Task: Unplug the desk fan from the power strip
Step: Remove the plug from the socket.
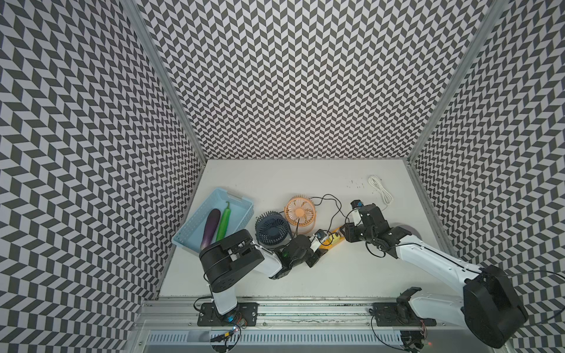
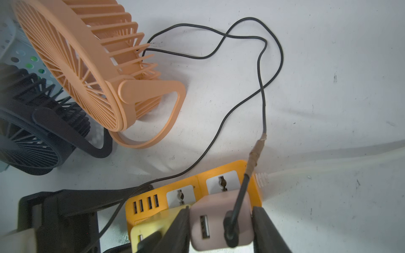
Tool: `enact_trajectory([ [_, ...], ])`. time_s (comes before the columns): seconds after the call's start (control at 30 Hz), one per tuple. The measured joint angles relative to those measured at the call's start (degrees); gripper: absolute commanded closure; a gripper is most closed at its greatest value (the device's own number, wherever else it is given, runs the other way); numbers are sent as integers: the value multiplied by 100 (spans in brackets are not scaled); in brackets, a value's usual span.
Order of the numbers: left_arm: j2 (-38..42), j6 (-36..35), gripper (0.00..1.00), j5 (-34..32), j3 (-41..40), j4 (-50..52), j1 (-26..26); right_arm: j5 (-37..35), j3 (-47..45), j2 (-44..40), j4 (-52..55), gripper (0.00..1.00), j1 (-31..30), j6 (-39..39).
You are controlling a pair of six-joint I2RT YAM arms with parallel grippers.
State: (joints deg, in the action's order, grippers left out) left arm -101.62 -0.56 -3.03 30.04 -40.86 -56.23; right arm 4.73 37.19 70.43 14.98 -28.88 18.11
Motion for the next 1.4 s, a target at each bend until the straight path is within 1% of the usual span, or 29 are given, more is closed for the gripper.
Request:
enact_trajectory([
  [0.07, 0, 0, 74, 0, 0, 2, 0, -81, 0, -2, 0, 89, -111, -13],
  [0.23, 0, 11, 74, -2, -2, 24, 2, -769, 4, -2, 13, 89, -610, -116],
  [0.37, 0, 11, 74, 0, 0, 24, 2, -949, 4, -2, 9, 89, -710, -116],
  [0.5, 0, 11, 74, 2, -2, 24, 0, -911, 4, -2, 17, 90, -616, -83],
  [0.67, -2, 11, 74, 15, 0, 15, 0, -321, 4, -11, 0, 89, -109, 37],
  [0.8, -2, 11, 74, 13, 0, 20, 0, -146, 4, -15, 13, 90, -42, 22],
  [0.9, -2, 11, 74, 13, 0, 22, 0, -168, 4, -22, 15, 90, -140, -17],
  [1.1, -2, 17, 74, 11, 0, 22, 0, -612, 17, -48, 52, 90, -476, -114],
  [1.4, -2, 13, 74, 11, 0, 24, 0, -658, 17, -46, 50, 90, -463, -72],
])
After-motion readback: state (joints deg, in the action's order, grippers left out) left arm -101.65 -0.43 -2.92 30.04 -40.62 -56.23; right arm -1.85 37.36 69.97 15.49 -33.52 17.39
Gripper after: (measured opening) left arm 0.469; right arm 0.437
